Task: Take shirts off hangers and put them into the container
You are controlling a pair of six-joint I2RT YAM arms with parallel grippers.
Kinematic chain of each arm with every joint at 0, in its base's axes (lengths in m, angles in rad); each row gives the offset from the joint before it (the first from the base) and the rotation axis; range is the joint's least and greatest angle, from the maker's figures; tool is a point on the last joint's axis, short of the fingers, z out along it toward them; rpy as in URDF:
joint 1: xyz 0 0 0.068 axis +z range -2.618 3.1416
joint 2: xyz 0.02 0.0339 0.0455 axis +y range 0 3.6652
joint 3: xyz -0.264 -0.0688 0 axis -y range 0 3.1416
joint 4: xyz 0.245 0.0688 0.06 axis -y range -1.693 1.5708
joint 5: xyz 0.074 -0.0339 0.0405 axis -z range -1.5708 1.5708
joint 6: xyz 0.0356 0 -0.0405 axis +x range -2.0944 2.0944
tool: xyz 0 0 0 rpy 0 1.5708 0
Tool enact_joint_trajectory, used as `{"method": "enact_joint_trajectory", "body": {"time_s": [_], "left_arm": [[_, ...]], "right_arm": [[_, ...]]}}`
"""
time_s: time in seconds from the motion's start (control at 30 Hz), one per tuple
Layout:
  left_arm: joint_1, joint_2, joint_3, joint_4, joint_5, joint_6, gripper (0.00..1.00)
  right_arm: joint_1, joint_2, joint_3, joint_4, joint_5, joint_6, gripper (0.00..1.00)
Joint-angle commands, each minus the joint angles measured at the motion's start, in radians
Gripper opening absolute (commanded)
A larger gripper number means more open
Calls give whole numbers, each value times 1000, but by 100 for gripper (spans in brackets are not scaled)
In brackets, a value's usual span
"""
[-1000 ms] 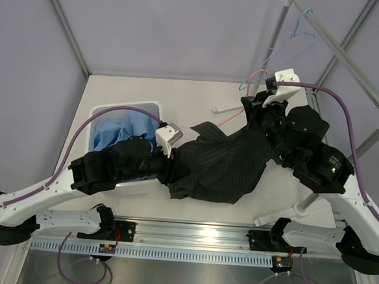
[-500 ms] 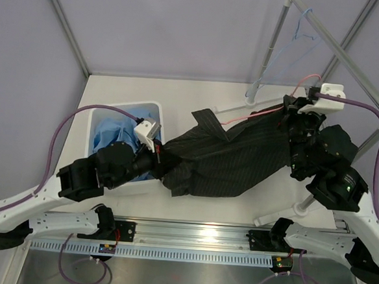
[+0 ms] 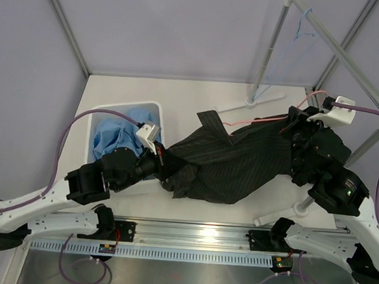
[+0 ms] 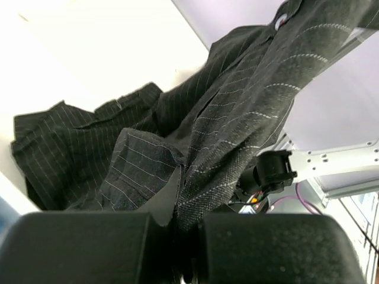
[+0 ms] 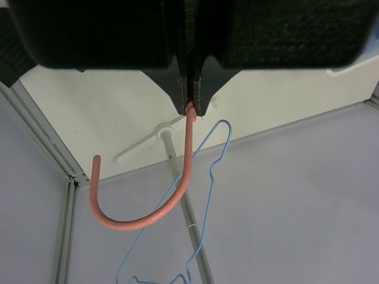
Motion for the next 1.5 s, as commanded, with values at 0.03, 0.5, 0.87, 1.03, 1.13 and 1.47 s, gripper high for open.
{"method": "enact_joint_trajectory", "body": {"time_s": [0.03, 0.5, 0.87, 1.03, 1.13, 1.47], "left_arm": [[3, 55, -56, 28, 38, -32, 0], [-58, 347, -161, 354, 98, -12, 0], [-64, 353, -27, 318, 153, 112, 19], [-66, 431, -66, 479, 277, 95, 0], [-66, 461, -64, 492, 276, 80, 0], [-78, 292, 120, 133, 49, 235, 64]], "right_arm": [[-67, -56, 55, -3, 198, 88, 0], [-69, 131, 385, -15, 32, 33, 0], [-70, 50, 184, -59, -49, 148, 0], [-69, 61, 234, -90, -43, 252, 0], [-69, 74, 280, -95, -52, 240, 0], [-69, 50, 164, -83, -127, 15, 0]]}}
